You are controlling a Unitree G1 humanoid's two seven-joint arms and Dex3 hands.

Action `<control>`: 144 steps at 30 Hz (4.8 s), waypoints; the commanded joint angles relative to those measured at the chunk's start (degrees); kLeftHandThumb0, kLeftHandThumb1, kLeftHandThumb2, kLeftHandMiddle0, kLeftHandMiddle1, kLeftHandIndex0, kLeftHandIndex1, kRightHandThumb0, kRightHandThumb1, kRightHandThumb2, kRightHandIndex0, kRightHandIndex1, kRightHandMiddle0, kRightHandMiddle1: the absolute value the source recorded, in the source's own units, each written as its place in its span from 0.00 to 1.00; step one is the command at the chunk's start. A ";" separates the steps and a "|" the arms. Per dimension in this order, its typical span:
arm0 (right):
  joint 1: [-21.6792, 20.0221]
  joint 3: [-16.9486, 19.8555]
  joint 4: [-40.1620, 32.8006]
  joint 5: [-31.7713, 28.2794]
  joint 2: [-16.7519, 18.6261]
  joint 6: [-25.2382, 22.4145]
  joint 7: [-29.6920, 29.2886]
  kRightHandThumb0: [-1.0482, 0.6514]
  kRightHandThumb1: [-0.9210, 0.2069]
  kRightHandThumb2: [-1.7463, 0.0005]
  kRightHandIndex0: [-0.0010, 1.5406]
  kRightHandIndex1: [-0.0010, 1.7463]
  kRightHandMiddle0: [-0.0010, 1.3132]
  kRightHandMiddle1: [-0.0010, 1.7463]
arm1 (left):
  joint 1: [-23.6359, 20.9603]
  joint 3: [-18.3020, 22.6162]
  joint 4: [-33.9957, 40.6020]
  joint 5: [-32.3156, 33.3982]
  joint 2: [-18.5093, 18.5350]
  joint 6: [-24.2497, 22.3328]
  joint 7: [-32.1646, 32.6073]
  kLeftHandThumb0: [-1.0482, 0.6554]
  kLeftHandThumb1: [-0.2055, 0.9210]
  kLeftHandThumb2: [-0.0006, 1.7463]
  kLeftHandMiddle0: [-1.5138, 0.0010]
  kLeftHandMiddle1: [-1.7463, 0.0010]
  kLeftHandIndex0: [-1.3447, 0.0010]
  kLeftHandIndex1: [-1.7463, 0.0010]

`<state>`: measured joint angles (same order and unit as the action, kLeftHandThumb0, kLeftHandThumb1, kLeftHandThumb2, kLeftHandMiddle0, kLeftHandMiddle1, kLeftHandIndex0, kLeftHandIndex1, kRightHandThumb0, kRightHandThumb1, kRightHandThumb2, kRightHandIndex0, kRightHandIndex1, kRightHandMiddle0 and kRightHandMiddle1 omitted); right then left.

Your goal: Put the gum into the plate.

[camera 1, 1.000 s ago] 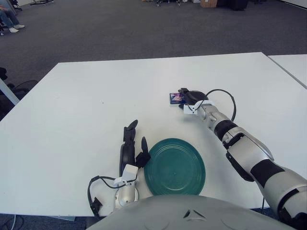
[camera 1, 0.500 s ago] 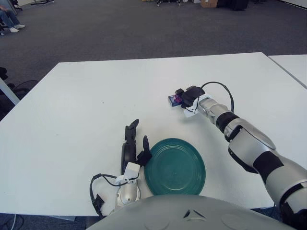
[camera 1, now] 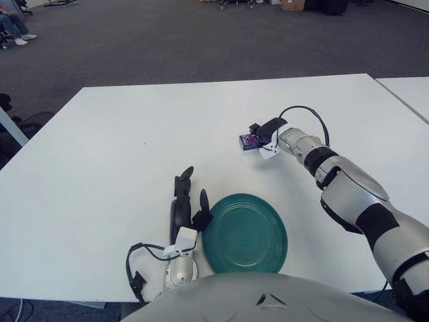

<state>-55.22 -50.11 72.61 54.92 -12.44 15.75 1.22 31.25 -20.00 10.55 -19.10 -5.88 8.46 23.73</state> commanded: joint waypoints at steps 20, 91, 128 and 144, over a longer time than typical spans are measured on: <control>6.43 2.47 0.62 -1.80 0.36 4.50 -17.01 0.38 0.26 0.47 0.57 1.00 0.30 1.00 | -1.83 -1.80 -1.86 3.54 -4.15 2.64 3.17 0.17 1.00 0.48 0.73 0.99 1.00 0.57; 46.53 30.16 -94.67 -23.08 -25.81 18.40 14.90 0.36 0.40 0.36 0.68 1.00 0.38 1.00 | -6.25 7.87 -12.56 6.49 -2.60 11.36 1.56 0.12 1.00 0.54 0.78 1.00 0.99 0.55; 48.25 31.48 -96.28 -27.43 -24.52 19.99 26.07 0.37 0.35 0.40 0.71 1.00 0.35 1.00 | -7.62 8.22 -12.95 9.43 -3.64 10.88 0.31 0.12 1.00 0.55 0.75 0.99 0.98 0.54; 42.33 31.59 -89.71 -15.34 -18.70 19.76 19.82 0.21 0.00 0.63 0.24 0.43 0.02 0.60 | -8.36 7.54 -13.68 5.60 -1.26 11.80 0.09 0.14 1.00 0.55 0.75 0.99 0.99 0.53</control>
<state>-10.93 -18.73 -18.46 37.93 -31.83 36.09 21.89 23.80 -11.99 -1.58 -12.01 -6.06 20.97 23.80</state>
